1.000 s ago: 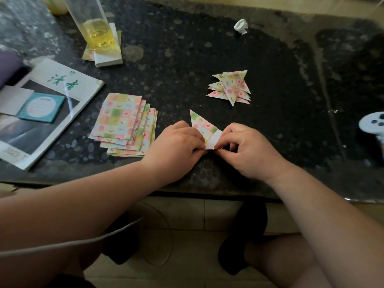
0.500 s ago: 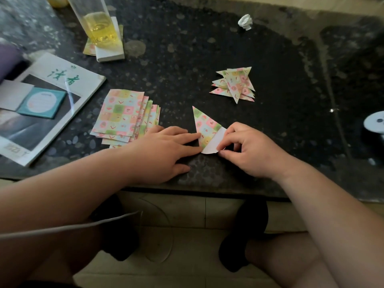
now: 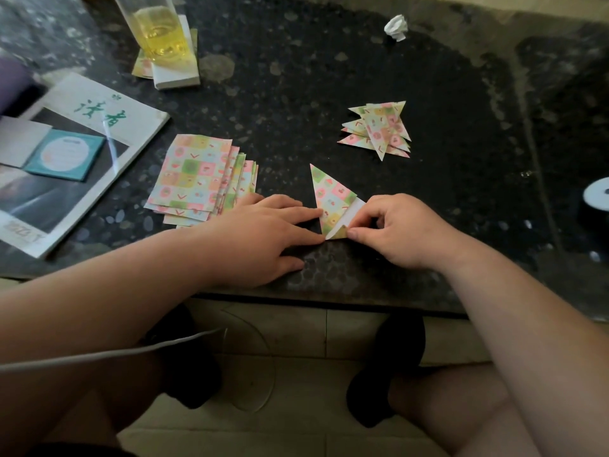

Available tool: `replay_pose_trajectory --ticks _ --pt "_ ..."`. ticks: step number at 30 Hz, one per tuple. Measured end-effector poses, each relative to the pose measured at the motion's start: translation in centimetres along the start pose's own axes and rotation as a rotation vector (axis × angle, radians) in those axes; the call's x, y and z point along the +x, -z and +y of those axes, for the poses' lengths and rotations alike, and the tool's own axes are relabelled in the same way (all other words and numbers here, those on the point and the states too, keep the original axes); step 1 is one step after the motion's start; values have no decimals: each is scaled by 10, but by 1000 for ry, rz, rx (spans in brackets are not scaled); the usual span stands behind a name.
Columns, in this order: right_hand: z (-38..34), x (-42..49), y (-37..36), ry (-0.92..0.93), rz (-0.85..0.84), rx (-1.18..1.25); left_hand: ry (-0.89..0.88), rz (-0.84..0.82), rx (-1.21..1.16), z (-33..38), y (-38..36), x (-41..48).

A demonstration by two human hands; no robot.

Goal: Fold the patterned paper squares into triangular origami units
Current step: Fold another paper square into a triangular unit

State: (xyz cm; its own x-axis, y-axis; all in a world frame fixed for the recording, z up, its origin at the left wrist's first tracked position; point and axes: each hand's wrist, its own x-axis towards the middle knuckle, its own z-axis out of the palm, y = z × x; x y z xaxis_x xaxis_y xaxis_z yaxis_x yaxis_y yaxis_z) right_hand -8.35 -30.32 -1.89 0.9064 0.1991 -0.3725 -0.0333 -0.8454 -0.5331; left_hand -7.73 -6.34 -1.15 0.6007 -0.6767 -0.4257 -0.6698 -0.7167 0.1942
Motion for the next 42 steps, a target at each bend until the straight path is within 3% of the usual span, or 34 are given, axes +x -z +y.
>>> replay_pose_trajectory --ticks 12,27,42 --pt "-16 1 -6 -178 60 48 0 -34 -53 2 -3 -3" --pt "-19 3 -11 -223 90 30 -40 -28 73 10 -22 -7" --pt "-26 -1 -15 -241 146 58 99 32 116 40 -35 -5"
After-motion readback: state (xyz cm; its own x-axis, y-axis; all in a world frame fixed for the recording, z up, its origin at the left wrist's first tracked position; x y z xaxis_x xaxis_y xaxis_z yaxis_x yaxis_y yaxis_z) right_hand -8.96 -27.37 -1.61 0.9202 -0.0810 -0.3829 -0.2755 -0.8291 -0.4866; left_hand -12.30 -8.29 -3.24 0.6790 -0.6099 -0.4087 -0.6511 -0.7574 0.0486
